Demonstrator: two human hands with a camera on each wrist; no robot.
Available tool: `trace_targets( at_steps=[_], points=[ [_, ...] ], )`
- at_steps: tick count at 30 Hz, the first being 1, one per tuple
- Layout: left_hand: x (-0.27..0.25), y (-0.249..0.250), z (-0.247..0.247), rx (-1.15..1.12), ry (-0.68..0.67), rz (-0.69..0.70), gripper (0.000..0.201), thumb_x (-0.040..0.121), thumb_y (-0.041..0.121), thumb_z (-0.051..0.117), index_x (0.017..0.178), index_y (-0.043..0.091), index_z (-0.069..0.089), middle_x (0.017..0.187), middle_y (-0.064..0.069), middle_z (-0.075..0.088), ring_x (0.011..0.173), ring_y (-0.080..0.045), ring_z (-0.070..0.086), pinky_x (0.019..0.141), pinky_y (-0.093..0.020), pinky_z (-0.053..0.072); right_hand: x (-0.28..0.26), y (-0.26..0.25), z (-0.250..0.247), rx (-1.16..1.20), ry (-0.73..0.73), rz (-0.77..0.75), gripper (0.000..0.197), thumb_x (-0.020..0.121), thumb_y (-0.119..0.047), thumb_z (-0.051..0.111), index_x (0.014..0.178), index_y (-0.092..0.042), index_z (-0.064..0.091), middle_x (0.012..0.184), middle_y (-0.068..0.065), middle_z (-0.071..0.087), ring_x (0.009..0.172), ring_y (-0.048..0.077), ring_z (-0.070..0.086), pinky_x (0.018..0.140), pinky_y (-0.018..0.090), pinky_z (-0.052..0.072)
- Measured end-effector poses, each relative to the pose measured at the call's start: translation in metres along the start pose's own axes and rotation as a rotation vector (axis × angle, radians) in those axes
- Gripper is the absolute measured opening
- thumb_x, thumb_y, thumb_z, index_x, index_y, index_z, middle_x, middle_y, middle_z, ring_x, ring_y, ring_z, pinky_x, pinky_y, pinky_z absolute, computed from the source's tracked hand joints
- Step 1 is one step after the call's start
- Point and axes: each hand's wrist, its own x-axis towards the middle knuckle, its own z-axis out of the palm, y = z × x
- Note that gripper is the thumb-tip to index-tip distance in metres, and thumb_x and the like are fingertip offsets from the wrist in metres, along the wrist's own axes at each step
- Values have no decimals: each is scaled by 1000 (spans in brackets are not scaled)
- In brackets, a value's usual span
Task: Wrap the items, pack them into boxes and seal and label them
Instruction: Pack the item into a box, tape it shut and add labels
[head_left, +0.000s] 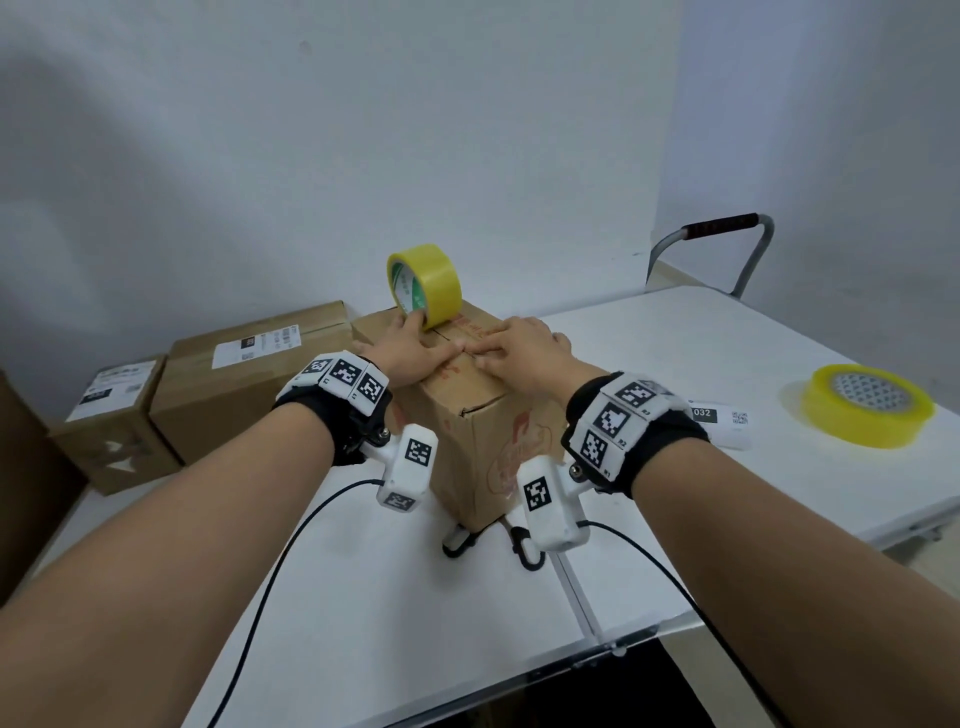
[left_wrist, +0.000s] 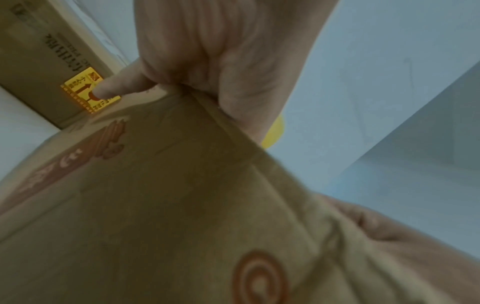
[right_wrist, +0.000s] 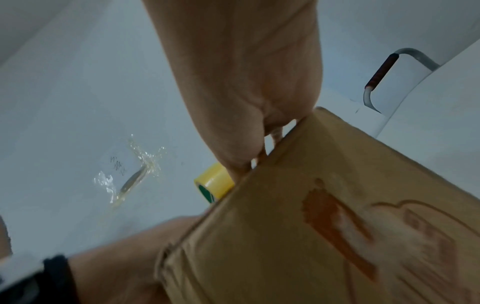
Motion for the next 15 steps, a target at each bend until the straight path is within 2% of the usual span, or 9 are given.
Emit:
trace_targets(
  at_steps=[2, 4, 6, 8, 10, 11, 12, 14, 15],
  points=[
    [-1, 1, -1, 11, -1, 4, 125, 46, 93, 37, 150, 25, 25, 157, -7, 27, 141, -30, 34, 113, -58, 26, 7, -2, -8, 71, -37, 24, 27, 90, -37, 61, 115, -45, 65, 114, 1, 56, 123, 27, 45, 103, 43, 39],
    [-2, 1, -2, 9, 5, -4, 123, 48, 93, 38, 150, 25, 25, 157, -8, 28, 140, -31, 34, 113, -58, 26, 10, -6, -17, 223, -61, 53, 19, 89, -30, 65, 107, -32, 70, 105, 2, 61, 111, 22, 53, 92, 32, 45],
    [-3, 2, -2, 18, 13, -8, 111, 62, 90, 44, 150, 25, 25, 157, -8, 28, 140, -31, 35, 113, -59, 25, 13, -10, -24, 465, -48, 103, 23, 93, -23, 63, 112, -14, 70, 91, 1, 62, 88, 15, 57, 77, 26, 47],
    [-3, 1, 0, 47, 34, -13, 95, 76, 81, 49, 149, 25, 25, 157, -6, 28, 140, -31, 35, 113, -60, 23, 19, -11, -30, 656, -65, 169, 32, 95, -18, 60, 125, -5, 62, 86, 2, 60, 76, 13, 55, 75, 27, 49],
    [-2, 2, 0, 61, 34, -11, 93, 77, 81, 48, 149, 26, 26, 157, -5, 28, 140, -31, 35, 113, -60, 22, 26, -13, -36, 763, -114, 216, 47, 97, -15, 56, 142, -12, 45, 117, 6, 59, 88, 15, 56, 91, 31, 52],
    [0, 1, -1, 48, 25, 0, 98, 72, 85, 47, 148, 26, 27, 155, -5, 30, 138, -31, 37, 113, -59, 24, 28, -14, -39, 794, -140, 226, 53, 98, -14, 54, 148, -17, 36, 136, 4, 50, 92, 15, 58, 92, 30, 53],
    [2, 1, -1, 24, 15, 15, 105, 64, 89, 44, 147, 26, 29, 154, -5, 33, 136, -30, 39, 112, -58, 26, 29, -15, -42, 813, -165, 224, 57, 99, -13, 52, 151, -21, 30, 147, 0, 40, 92, 15, 60, 83, 27, 56],
    [6, 1, -2, -8, -5, 41, 114, 52, 94, 40, 146, 28, 32, 151, -3, 37, 134, -29, 42, 111, -58, 29, 31, -17, -48, 834, -204, 196, 59, 99, -11, 50, 150, -29, 27, 155, -10, 28, 90, 16, 63, 59, 22, 52],
    [8, 1, -2, -19, -15, 48, 114, 51, 94, 40, 145, 30, 32, 150, -1, 38, 134, -28, 42, 112, -58, 29, 32, -17, -50, 850, -220, 181, 57, 99, -10, 50, 148, -34, 31, 156, -12, 26, 94, 19, 63, 55, 22, 49]
  ],
)
